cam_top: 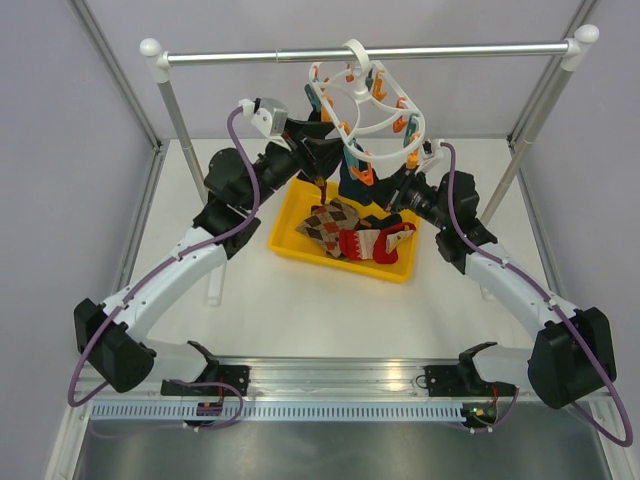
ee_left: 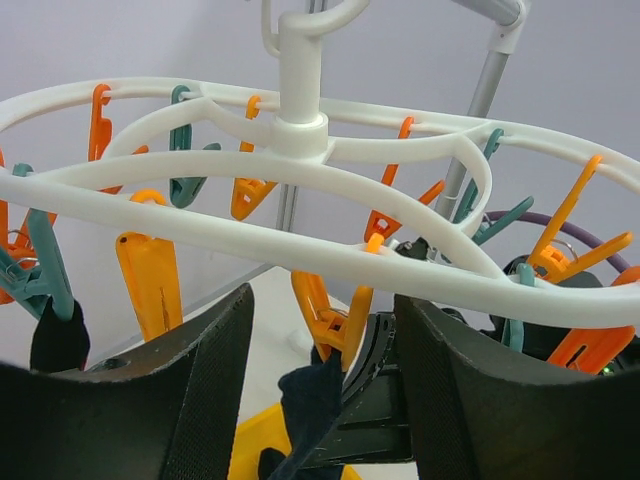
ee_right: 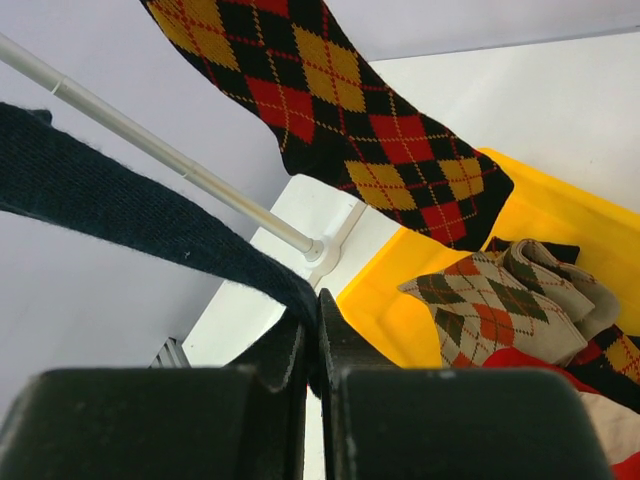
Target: Remove the socks clipped to the hanger
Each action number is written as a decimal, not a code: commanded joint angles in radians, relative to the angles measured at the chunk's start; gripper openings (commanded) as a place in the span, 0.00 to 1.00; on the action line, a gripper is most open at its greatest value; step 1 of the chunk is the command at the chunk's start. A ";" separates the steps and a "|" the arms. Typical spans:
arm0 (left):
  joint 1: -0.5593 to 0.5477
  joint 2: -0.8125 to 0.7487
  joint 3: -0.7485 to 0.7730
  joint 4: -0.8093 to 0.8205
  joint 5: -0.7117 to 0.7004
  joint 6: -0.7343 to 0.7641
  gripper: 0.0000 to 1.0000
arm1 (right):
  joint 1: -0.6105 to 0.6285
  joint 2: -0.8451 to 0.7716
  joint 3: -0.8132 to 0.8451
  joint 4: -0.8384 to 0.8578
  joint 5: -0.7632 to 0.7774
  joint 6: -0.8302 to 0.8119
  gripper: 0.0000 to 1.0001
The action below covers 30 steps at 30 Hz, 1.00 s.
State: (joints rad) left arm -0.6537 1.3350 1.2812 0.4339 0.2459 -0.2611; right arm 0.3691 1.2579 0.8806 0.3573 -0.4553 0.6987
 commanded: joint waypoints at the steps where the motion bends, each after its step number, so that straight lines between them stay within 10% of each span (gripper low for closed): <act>1: 0.005 0.009 0.043 0.065 0.021 -0.033 0.62 | -0.004 -0.018 0.038 0.002 -0.014 -0.013 0.04; 15: 0.005 0.024 0.038 0.111 0.033 -0.090 0.53 | -0.006 -0.029 0.038 -0.006 -0.011 -0.016 0.04; 30: 0.005 0.023 0.024 0.112 0.043 -0.133 0.11 | -0.009 -0.035 0.043 -0.018 0.006 -0.018 0.04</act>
State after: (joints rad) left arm -0.6518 1.3552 1.2839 0.4999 0.2718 -0.3653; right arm 0.3679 1.2499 0.8818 0.3344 -0.4545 0.6971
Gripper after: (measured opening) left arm 0.329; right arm 0.047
